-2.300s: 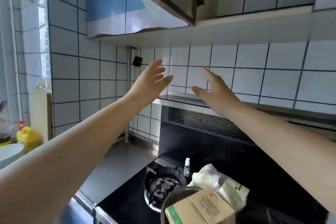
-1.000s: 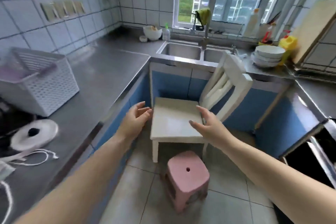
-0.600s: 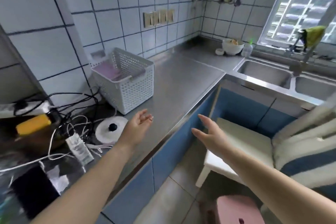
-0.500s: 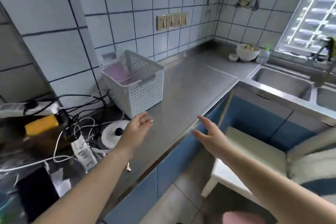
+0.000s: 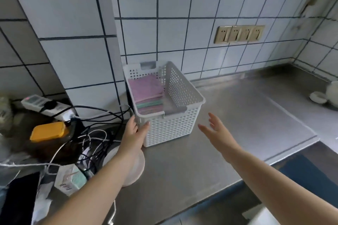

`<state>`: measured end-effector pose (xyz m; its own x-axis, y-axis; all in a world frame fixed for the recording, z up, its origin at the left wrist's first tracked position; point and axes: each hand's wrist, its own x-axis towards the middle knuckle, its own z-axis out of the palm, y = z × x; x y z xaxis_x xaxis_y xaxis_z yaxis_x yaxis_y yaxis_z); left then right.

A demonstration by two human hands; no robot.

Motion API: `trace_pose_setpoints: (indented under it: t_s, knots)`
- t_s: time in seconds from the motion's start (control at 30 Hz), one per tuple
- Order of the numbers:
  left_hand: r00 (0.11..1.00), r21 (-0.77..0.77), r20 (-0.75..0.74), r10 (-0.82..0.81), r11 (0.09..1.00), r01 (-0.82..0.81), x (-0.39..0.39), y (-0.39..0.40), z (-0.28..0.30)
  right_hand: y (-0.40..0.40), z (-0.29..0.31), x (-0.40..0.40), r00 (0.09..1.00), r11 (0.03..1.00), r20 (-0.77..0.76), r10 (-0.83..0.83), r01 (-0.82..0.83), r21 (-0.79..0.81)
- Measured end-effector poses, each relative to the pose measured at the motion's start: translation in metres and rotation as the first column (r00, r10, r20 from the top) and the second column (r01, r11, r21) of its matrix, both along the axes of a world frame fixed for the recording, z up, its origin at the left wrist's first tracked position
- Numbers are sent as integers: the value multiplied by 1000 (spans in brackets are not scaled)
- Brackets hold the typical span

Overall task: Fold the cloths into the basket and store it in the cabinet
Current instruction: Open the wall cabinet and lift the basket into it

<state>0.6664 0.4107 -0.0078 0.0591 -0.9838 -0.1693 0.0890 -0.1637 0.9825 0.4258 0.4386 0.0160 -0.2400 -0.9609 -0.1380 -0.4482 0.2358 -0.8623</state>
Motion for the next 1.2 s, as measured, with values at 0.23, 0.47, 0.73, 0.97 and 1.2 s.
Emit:
trace_pose_setpoints:
  t_s: [0.23,0.47,0.73,0.97,1.2]
  knots:
    - [996,14,18,85,996,-85,-20,-35,-15,-71,-13,-35,984,996,165,64,-72,45]
    - [983,17,-24,182,983,-182,-32,-49,-18,-117,-26,-42,839,978,543,22,-130,162]
    - [983,21,-44,177,984,-176,-29,-53,-16,-132,-30,-29,743,990,669,9,-99,97]
    - [988,-1,-71,138,990,-138,-26,-44,-11,-119,-26,-32,728,992,684,53,-116,46]
    - [996,-63,-88,9,998,-15,-29,-18,-4,-72,-20,-40,708,999,706,-9,-23,37]
